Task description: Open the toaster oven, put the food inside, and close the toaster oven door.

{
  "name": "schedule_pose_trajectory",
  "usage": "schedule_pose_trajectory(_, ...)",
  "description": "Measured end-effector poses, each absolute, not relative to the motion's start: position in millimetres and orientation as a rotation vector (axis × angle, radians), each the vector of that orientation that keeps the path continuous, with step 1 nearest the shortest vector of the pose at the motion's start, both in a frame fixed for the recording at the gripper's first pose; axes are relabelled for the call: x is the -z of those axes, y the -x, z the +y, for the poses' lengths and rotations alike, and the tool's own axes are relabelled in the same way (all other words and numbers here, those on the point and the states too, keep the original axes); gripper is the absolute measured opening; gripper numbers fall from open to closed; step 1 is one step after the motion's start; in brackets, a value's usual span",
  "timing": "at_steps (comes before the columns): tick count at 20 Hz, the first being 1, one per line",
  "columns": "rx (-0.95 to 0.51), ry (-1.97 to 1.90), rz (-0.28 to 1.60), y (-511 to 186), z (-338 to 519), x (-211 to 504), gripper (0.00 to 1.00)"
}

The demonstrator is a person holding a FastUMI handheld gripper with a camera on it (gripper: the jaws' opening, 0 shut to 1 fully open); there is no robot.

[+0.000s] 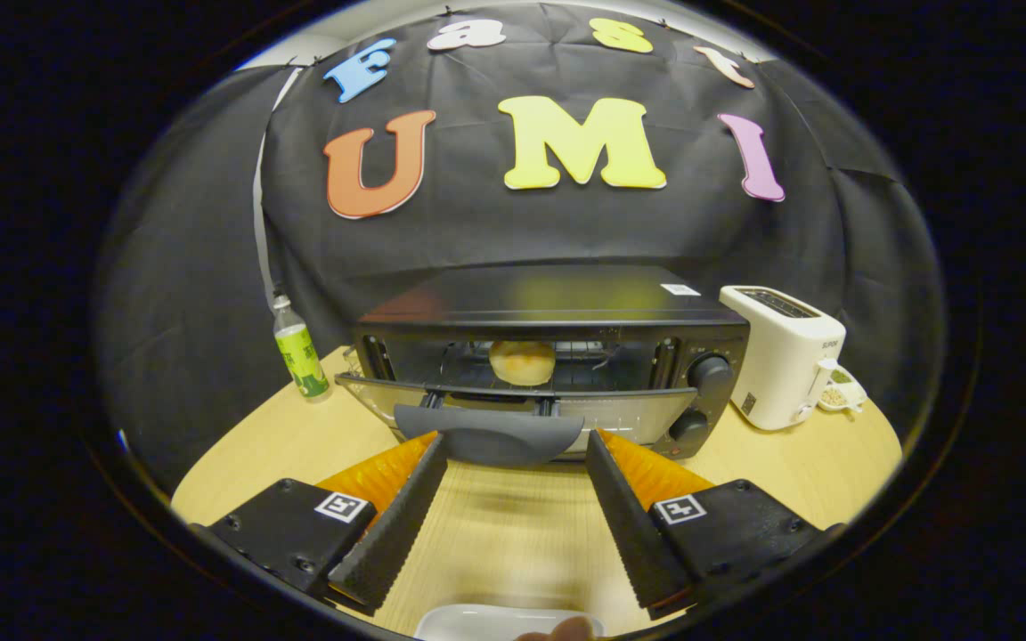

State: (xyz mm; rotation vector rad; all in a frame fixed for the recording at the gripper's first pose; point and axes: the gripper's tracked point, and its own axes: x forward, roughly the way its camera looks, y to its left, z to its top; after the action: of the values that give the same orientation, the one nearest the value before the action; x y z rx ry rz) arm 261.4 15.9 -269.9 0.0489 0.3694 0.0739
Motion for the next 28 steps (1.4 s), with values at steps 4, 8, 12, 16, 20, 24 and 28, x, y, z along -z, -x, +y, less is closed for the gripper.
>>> schedule_pose_trajectory(4,-0.072,-0.027,0.298,-254,15,241,1.0)
schedule_pose_trajectory(8,-0.055,-0.015,0.225,-237,11,190,1.0)
schedule_pose_trajectory(12,-0.041,0.025,0.165,-199,7,134,1.0)
schedule_pose_trajectory(16,-0.023,-0.001,0.094,-147,2,79,1.0)
schedule_pose_trajectory(20,0.013,0.019,0.035,-95,-4,46,1.0)
schedule_pose_trajectory(24,-0.003,0.021,-0.001,-43,8,37,1.0)
schedule_pose_trajectory(28,-0.014,0.016,-0.018,-9,9,43,1.0)
